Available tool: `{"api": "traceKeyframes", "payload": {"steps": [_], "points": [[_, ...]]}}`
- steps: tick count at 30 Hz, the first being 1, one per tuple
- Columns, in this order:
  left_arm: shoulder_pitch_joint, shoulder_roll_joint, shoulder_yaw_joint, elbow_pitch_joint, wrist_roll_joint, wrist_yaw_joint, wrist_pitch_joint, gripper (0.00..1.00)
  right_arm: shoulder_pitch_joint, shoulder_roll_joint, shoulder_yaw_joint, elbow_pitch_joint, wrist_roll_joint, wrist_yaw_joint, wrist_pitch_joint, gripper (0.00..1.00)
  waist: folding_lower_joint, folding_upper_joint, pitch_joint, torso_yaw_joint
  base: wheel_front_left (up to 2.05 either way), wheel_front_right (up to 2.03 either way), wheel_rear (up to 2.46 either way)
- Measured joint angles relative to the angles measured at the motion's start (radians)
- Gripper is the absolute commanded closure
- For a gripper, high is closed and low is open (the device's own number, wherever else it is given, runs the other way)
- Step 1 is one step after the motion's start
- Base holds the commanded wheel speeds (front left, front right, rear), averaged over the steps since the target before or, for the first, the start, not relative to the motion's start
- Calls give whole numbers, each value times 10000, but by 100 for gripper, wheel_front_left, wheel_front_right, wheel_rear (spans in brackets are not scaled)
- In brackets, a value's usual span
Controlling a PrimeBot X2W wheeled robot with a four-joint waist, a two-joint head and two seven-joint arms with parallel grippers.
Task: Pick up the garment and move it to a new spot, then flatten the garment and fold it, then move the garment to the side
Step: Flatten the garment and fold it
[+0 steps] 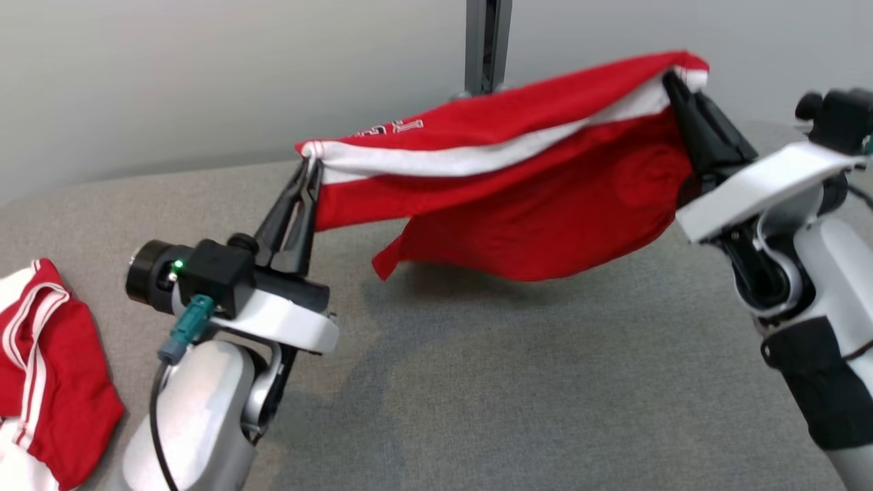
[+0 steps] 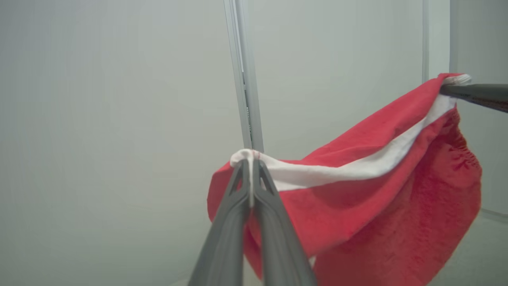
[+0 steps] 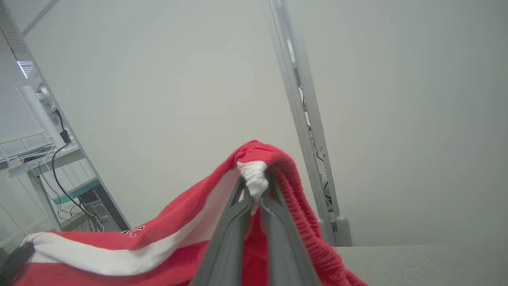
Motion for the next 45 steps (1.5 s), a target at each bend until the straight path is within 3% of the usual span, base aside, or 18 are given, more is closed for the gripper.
{"api": "traceKeyframes", "payload": {"steps": [8,17,30,34,40,45], "points": [[-340,196,523,-119,-579,-40,105,100,-687,405,-928,305,117,2,1068,100,-1,0,-709,-63,0,0,0],[-449,215,941,-240,-1179,-69,224,100,-760,1302,-2270,1053,1179,4,2165,100,0,0,-1150,-42,0,0,0],[-606,276,823,-259,-1304,-46,598,100,-802,1593,-2499,976,268,2,2491,100,-1,0,-898,-37,0,0,0],[-1805,441,748,61,-1294,-355,1051,100,-1817,1749,-2594,995,-211,2,2414,100,0,0,-311,-41,0,0,0],[-5041,518,876,1469,-1229,-828,1373,100,-4480,1927,-2656,1618,-905,2,1661,100,0,0,1299,-18,0,0,0],[-7749,207,949,3051,-1020,-936,830,100,-6720,1933,-2765,2846,-1058,2,525,100,0,0,2791,54,0,0,0]]}}
